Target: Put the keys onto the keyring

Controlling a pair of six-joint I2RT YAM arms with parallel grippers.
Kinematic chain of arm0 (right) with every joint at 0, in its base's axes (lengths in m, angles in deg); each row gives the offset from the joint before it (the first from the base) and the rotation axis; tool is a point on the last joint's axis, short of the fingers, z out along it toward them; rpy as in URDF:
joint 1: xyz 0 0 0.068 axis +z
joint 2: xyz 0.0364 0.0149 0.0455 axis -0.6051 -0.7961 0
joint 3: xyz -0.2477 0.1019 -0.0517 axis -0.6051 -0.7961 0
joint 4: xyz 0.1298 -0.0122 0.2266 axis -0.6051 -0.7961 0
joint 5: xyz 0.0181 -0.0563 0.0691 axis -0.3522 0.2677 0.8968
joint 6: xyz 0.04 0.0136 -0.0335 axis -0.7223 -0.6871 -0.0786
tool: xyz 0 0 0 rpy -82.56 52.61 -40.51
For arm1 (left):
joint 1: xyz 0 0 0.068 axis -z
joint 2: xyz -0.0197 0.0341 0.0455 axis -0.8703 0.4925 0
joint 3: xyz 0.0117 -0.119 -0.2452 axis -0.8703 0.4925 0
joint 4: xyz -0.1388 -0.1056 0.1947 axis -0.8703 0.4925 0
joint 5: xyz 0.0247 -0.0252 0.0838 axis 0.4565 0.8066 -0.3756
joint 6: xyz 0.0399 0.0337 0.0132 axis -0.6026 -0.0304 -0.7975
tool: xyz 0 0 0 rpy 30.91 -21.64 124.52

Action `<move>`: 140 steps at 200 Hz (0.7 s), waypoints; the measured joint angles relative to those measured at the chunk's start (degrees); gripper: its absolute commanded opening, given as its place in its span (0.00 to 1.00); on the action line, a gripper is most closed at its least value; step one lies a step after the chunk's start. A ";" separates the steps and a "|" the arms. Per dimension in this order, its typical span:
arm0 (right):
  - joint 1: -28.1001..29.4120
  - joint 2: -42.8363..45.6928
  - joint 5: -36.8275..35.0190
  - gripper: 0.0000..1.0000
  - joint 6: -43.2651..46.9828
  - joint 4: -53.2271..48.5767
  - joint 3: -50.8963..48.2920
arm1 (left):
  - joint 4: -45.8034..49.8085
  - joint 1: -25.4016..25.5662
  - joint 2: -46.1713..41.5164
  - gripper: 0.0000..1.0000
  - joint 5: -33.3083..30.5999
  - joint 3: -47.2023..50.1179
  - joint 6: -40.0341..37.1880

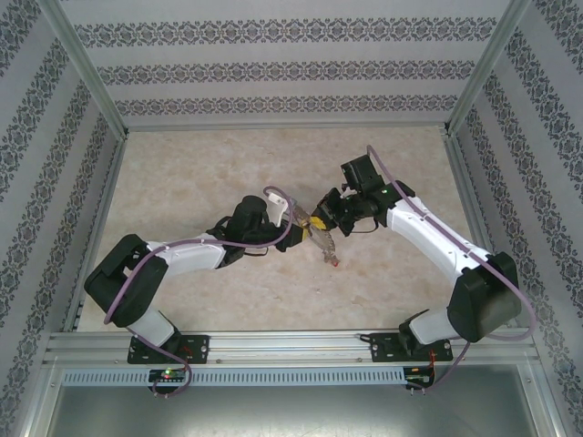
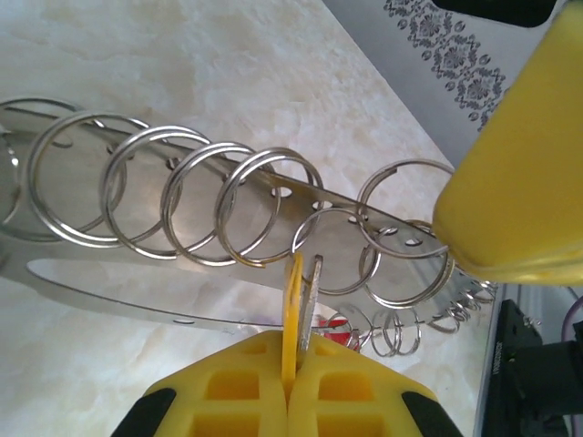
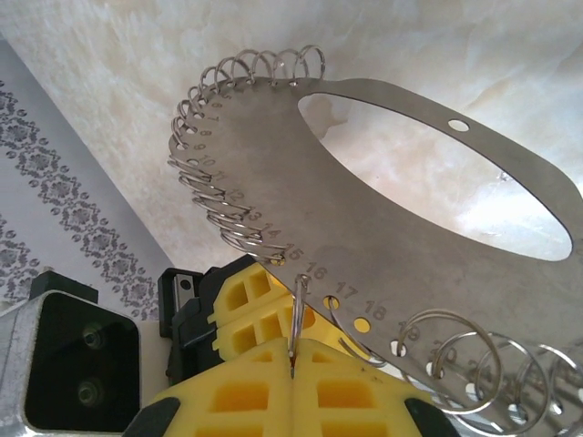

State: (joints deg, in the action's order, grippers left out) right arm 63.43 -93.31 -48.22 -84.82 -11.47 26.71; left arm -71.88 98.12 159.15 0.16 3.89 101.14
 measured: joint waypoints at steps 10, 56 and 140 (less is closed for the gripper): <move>-0.24 0.13 0.61 0.00 -0.66 0.72 -0.55 | 0.52 -0.02 -0.09 0.00 -0.26 0.00 -1.27; -1.09 0.20 2.86 0.00 -3.93 3.37 -1.99 | 0.98 -0.04 -0.09 0.20 -1.46 0.04 -5.77; -1.36 1.25 5.22 0.00 -6.05 6.45 -3.65 | -0.83 -1.77 -12.35 0.58 -1.01 9.66 -17.49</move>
State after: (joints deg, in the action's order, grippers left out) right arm 62.08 -92.06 -42.99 -90.88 -5.03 23.06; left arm -72.71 96.35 146.80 -0.85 13.55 83.65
